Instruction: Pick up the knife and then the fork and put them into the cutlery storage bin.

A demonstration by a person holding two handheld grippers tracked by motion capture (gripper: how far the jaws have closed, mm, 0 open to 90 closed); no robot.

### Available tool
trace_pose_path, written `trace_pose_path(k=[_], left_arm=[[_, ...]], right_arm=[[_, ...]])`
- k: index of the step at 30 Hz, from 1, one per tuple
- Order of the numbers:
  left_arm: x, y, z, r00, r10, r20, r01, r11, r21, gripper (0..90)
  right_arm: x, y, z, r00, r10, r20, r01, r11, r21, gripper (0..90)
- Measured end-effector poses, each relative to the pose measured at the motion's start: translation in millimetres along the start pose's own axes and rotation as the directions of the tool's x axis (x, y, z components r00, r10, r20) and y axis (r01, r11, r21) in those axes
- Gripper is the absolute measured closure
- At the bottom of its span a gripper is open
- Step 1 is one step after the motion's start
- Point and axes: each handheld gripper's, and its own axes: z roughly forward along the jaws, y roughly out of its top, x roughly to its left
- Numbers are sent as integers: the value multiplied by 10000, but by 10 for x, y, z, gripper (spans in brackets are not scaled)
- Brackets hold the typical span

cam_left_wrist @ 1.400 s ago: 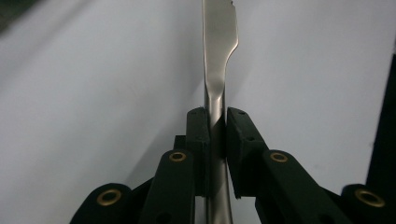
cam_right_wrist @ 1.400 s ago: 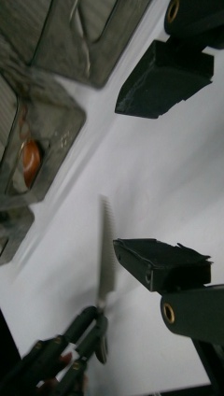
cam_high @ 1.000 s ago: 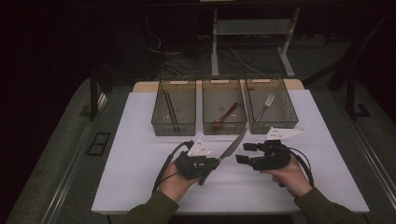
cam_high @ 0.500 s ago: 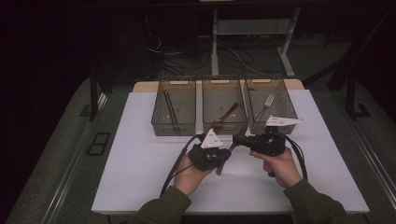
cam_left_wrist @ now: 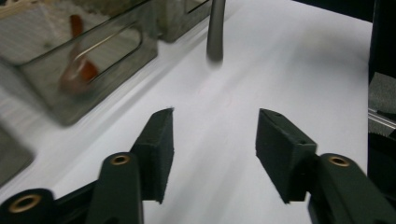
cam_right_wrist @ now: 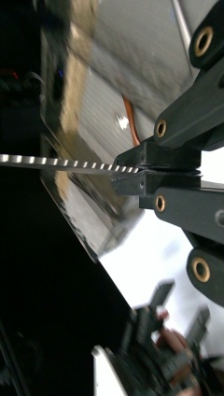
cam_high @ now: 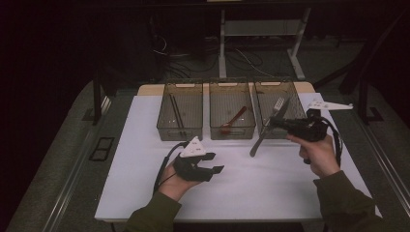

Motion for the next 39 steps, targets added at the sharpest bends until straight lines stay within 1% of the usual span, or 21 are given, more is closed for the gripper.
trace_pose_path(k=[2,6,8,11,14,16,18,22,25,27,28,29,30,31,32,33,34,35,37,38,39], left_arm=[[38,-93,-65,9999,-125,-16,125,9999,-31,396],[117,-258,-192,9996,-123,-263,126,9999,87,347],[144,-322,-255,9989,-348,-324,348,9994,-24,323],[179,-402,-322,9982,-438,-406,435,9990,-88,289],[208,-462,-354,9976,-472,-502,474,9989,32,242],[225,-484,-365,9970,-541,-549,544,9985,35,202],[237,-497,-368,9966,-624,-534,627,9980,42,159],[242,-508,-347,9963,-630,-582,640,9978,145,72],[239,-507,-338,9969,-545,-559,560,9981,270,29],[238,-508,-337,9969,-541,-579,558,9980,287,18],[239,-509,-339,9968,-555,-575,573,9979,293,18],[241,-511,-342,9968,-559,-573,577,9979,304,18],[242,-514,-343,9967,-587,-557,605,9977,299,18],[243,-516,-342,9966,-613,-551,630,9975,304,18],[245,-519,-341,9965,-621,-560,640,9974,325,18],[247,-520,-338,9964,-640,-555,660,9972,345,18],[250,-521,-339,9967,-599,-551,622,9972,411,18],[249,-522,-336,9966,-585,-586,610,9973,417,18],[250,-524,-338,9964,-573,-624,601,9972,440,18],[251,-525,-340,9962,-581,-647,610,9971,450,18],[252,-526,-342,9961,-594,-648,623,9971,443,18]], right_arm=[[-80,95,-80,9995,34,322,-28,9998,-198,887],[-228,283,-214,9965,142,827,-92,9981,-612,887],[-298,372,-275,9940,230,1069,-148,9969,-773,887],[-412,494,-344,9900,330,1373,-190,9946,-1018,887],[-541,585,-349,9826,493,1793,-295,9933,-1114,887],[-657,607,-296,9763,633,2072,-403,9927,-1136,887],[-754,593,-220,9720,809,2207,-591,9929,-1034,887],[-961,466,-7,9620,1440,2322,-1354,9894,-528,886],[-1083,344,130,9581,2011,2038,-2026,9792,-136,886],[-1132,263,205,9551,2156,2031,-2227,9748,126,885],[-1156,227,227,9531,2215,2062,-2288,9734,118,885],[-1174,207,230,9472,2618,1852,-2675,9636,59,884],[-1199,191,233,9468,2667,1800,-2708,9626,-14,879],[-1209,186,234,9458,2610,1932,-2657,9641,-21,859],[-1226,189,240,9463,2214,2354,-2287,9735,38,799],[-1235,193,243,9417,1910,2768,-2065,9781,277,764],[-1250,193,243,9360,1771,3042,-1992,9790,431,704],[-1264,193,245,9277,1498,3420,-1802,9819,586,666],[-1276,195,228,9072,836,4124,-1382,9849,1043,591],[-1288,192,213,8951,603,4419,-1243,9853,1173,562],[-1307,189,185,8889,521,4550,-1241,9837,1299,562]])
